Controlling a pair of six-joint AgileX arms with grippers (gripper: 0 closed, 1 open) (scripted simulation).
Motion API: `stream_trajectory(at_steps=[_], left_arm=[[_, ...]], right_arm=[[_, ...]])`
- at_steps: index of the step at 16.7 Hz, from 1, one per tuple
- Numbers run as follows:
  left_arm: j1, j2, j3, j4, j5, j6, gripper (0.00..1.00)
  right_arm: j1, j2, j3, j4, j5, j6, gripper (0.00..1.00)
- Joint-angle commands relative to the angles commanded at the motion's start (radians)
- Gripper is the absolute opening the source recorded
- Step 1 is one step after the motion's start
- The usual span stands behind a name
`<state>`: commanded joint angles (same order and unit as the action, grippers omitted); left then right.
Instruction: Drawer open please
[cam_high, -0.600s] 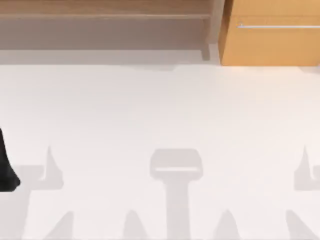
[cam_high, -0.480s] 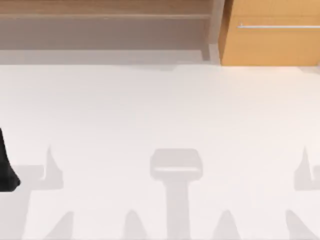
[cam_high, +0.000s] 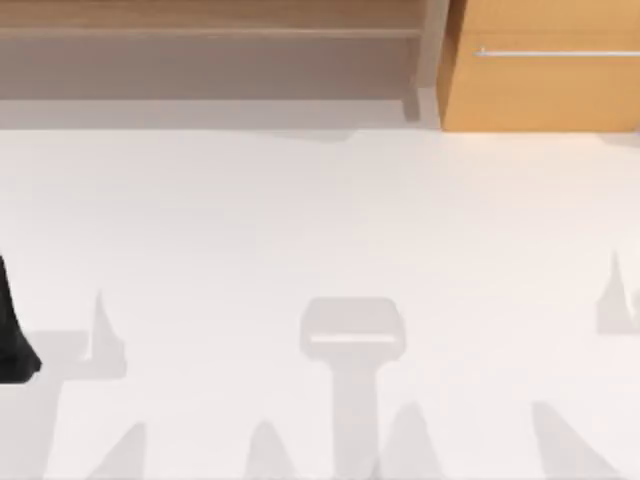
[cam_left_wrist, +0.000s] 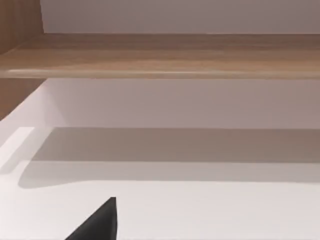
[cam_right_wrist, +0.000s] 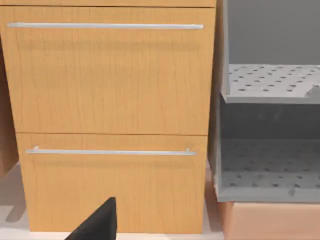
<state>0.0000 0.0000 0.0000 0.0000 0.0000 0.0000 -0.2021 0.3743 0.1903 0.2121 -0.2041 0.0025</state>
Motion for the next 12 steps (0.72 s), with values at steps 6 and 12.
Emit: stream_trajectory(at_steps=[6,12], left_arm=[[0.0,0.0,0.0,0.0,0.0,0.0,1.0],[0.0,0.0,0.0,0.0,0.0,0.0,1.0]], right_arm=[[-0.236,0.472,0.213,0.238,-0.227,0.008,1.0],[-0.375,0.753,0.347,0.386,-0.364,0.015,1.0]])
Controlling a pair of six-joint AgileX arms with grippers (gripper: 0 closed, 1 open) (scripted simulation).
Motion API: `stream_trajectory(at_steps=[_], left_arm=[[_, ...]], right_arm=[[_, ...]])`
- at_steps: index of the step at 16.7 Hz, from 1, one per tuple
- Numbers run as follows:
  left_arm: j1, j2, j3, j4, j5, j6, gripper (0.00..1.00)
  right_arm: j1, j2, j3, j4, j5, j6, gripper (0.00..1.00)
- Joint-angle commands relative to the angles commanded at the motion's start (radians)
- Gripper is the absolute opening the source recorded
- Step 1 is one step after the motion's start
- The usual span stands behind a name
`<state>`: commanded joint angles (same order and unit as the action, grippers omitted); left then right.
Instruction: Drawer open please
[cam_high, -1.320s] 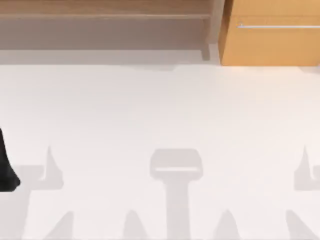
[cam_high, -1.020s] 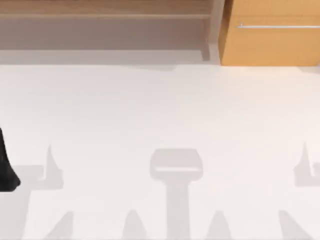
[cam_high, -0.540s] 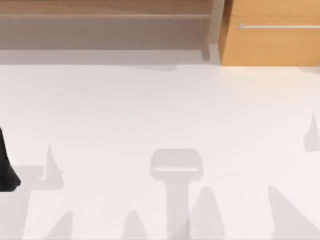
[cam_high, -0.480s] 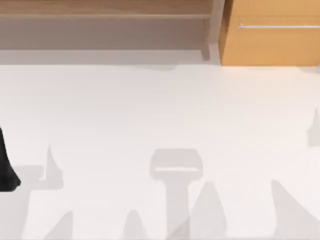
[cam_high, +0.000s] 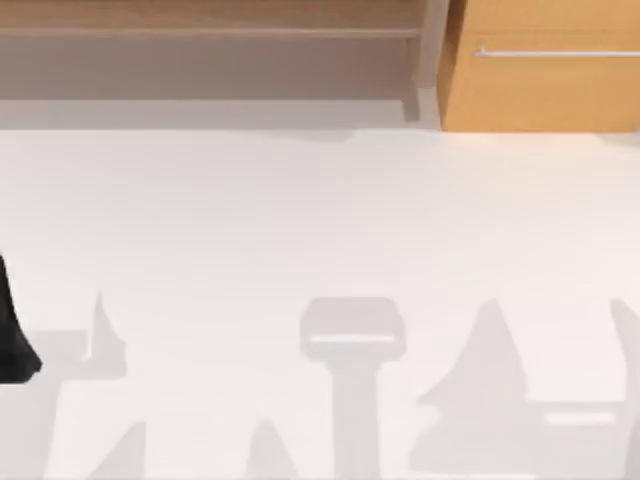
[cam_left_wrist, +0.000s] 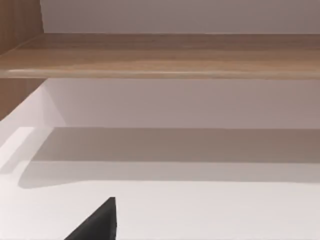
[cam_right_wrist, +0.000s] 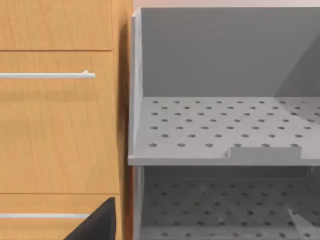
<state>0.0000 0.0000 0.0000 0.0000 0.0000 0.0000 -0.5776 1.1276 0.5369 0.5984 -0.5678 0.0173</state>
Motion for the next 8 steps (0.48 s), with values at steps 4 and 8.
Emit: stream_trajectory(at_steps=[4,8], left_arm=[[0.0,0.0,0.0,0.0,0.0,0.0,1.0],[0.0,0.0,0.0,0.0,0.0,0.0,1.0]], right_arm=[[-0.007,0.014,0.007,0.008,-0.008,0.0,1.0],[0.022,0.03,0.019,0.033,0.012,-0.031,1.0]])
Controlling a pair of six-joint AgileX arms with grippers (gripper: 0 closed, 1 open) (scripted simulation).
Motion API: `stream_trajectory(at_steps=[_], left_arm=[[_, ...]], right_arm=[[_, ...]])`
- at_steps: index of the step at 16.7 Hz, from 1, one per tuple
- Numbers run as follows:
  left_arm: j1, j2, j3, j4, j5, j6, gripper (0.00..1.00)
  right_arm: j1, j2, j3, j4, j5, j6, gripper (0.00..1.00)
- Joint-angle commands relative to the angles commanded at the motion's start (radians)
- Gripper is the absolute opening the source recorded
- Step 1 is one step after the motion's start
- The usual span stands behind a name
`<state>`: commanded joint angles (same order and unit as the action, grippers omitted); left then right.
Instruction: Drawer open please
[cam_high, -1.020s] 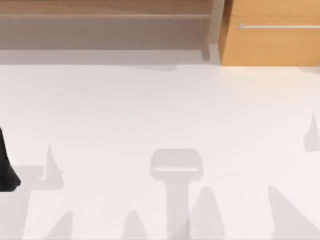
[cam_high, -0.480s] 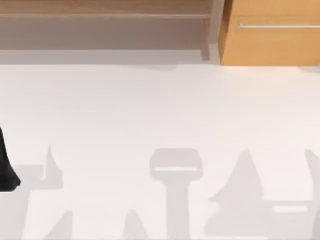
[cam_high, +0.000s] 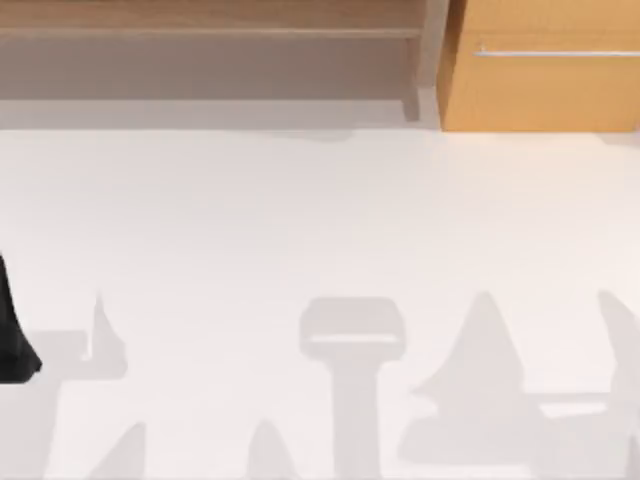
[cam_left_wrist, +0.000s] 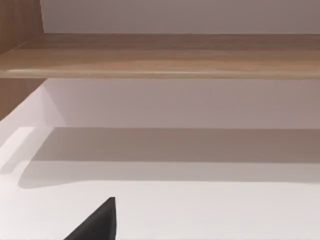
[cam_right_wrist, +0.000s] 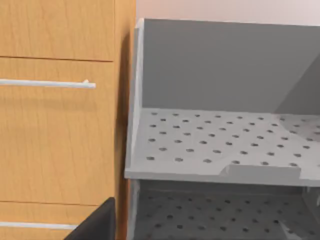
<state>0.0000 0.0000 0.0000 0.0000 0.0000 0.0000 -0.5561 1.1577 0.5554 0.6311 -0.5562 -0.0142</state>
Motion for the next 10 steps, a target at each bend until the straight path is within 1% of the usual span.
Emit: stream_trajectory(at_steps=[2,4,6,10], left_arm=[[0.0,0.0,0.0,0.0,0.0,0.0,1.0],[0.0,0.0,0.0,0.0,0.0,0.0,1.0],[0.0,0.0,0.0,0.0,0.0,0.0,1.0],[0.0,0.0,0.0,0.0,0.0,0.0,1.0]], right_arm=[[0.054,0.052,0.029,0.062,0.047,-0.072,1.0],[0.126,0.138,0.056,0.153,0.113,-0.181,1.0],[0.205,0.255,0.067,0.254,0.179,-0.326,1.0],[0.355,0.521,0.077,0.422,0.304,-0.669,1.0]])
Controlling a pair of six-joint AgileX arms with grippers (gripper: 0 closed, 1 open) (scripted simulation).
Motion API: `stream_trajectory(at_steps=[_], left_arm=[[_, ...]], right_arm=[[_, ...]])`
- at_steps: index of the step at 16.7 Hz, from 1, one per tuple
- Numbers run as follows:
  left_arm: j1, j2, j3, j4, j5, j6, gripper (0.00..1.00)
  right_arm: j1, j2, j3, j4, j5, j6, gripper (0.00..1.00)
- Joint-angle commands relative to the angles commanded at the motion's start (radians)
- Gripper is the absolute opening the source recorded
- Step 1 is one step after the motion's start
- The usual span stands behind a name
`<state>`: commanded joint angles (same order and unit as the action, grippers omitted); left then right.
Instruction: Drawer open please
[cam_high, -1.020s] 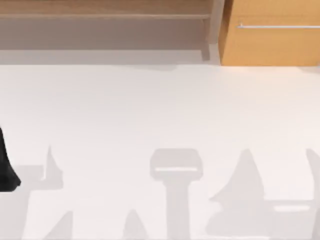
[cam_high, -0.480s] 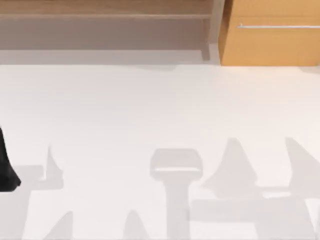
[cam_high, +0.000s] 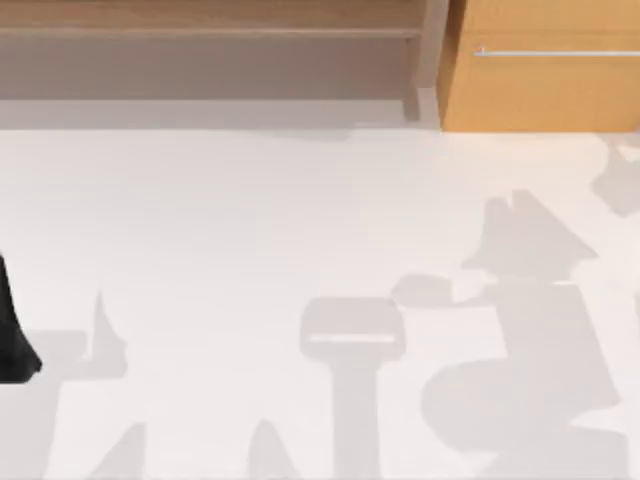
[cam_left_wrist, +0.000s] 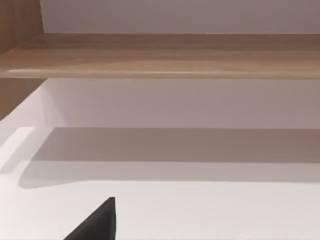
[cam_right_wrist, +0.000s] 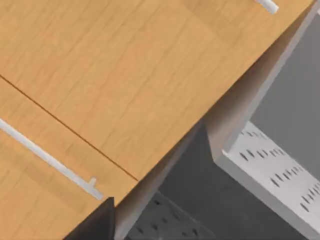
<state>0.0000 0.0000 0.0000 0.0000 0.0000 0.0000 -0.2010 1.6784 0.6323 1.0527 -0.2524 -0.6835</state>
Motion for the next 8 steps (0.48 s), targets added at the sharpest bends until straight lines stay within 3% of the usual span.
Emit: stream_trajectory(at_steps=[8], left_arm=[[0.0,0.0,0.0,0.0,0.0,0.0,1.0]], right_arm=[[0.234,0.387,0.148,0.178,0.268,-0.593,1.0]])
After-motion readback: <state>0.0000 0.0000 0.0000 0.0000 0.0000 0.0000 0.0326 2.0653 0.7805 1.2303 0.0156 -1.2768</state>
